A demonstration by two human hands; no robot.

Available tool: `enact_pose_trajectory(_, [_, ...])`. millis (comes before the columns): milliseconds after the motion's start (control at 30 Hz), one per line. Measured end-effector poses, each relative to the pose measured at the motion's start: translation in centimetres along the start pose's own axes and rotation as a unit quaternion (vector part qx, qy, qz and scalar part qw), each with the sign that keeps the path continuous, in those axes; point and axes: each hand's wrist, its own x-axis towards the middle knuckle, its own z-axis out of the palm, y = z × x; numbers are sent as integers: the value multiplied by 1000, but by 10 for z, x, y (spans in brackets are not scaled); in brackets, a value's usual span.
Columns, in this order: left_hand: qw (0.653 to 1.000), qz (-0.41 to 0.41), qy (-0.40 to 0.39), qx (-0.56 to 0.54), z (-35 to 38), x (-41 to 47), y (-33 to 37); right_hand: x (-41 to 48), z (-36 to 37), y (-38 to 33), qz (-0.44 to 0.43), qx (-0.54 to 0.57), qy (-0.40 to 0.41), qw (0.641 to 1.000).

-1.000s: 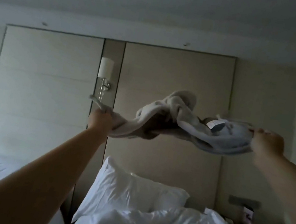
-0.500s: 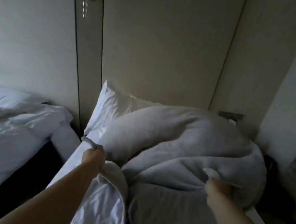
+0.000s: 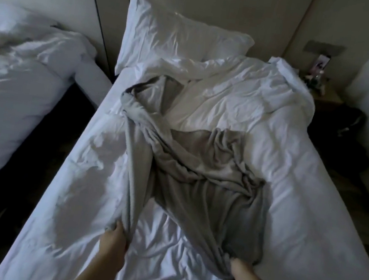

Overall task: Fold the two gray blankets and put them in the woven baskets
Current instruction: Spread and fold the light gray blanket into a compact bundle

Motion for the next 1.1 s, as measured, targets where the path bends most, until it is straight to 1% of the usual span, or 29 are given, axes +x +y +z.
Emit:
enact_pose_trajectory(33, [1000,4,-19,-5,-2,-11,4,0,-2,3,-7,-22,7,1000])
enact_pose_trajectory(67, [1000,22,-13,-3,-3,-18,7,-6,-2,2,-7,-50,22,998])
enact_pose_trajectory(133, [997,60,32,-39,-1,-38,25,-24,0,-3,-47,-90,44,994])
enact_pose_trajectory(167, [994,80,40,-61,-2,-53,39,-35,4,-8,-69,-100,24,992])
enact_pose_trajectory(200, [990,106,35,-84,0,-65,49,-46,9,-13,-79,-106,-14,991])
enact_pose_trajectory(267, [979,163,-2,-124,-2,-97,66,-74,25,-20,-133,-107,-124,977])
enact_pose_trajectory(333, [967,188,-54,-161,-8,-130,79,-113,40,-27,-231,-132,-204,942])
enact_pose_trajectory(367, [962,184,-89,-181,-12,-147,84,-131,48,-31,-313,-152,-225,910])
enact_pose_trajectory(400, [955,174,-128,-203,-15,-163,87,-147,54,-33,-396,-158,-219,877])
enact_pose_trajectory(433, [947,162,-166,-221,-18,-178,89,-163,59,-33,-461,-145,-210,850])
enact_pose_trajectory(467, [939,154,-201,-232,-21,-191,91,-180,62,-34,-502,-137,-201,830])
enact_pose_trajectory(533, [923,144,-256,-250,-29,-212,96,-198,61,-35,-546,-144,-161,809])
enact_pose_trajectory(567, [910,142,-280,-271,-33,-218,98,-203,59,-36,-543,-120,-141,819])
enact_pose_trajectory(600, [896,140,-294,-301,-38,-221,101,-205,55,-37,-523,-83,-139,837])
enact_pose_trajectory(633, [886,139,-291,-334,-43,-222,104,-205,49,-37,-512,-58,-141,845])
enact_pose_trajectory(667, [879,135,-275,-364,-48,-220,107,-204,40,-34,-515,-71,-115,847])
enact_pose_trajectory(733, [876,116,-234,-405,-55,-216,104,-199,21,-22,-480,5,-125,868])
enact_pose_trajectory(800, [885,95,-211,-405,-54,-212,89,-186,1,-7,-425,74,-133,892])
enact_pose_trajectory(833, [894,86,-207,-388,-50,-211,79,-181,-8,1,-397,91,-140,903])
enact_pose_trajectory(933, [915,56,-228,-329,-37,-220,59,-174,-37,14,-324,93,-154,929])
enact_pose_trajectory(967, [920,48,-238,-309,-32,-224,56,-171,-47,18,-319,109,-137,932])
enact_pose_trajectory(1000, [924,48,-252,-282,-27,-228,53,-169,-58,20,-331,137,-92,929])
enact_pose_trajectory(1033, [928,57,-272,-247,-21,-233,51,-170,-70,22,-352,176,-24,919])
enact_pose_trajectory(1067, [931,72,-293,-203,-15,-238,48,-170,-81,24,-354,218,54,908])
enact_pose_trajectory(1100, [934,97,-310,-151,-8,-244,44,-171,-92,24,-323,253,121,904])
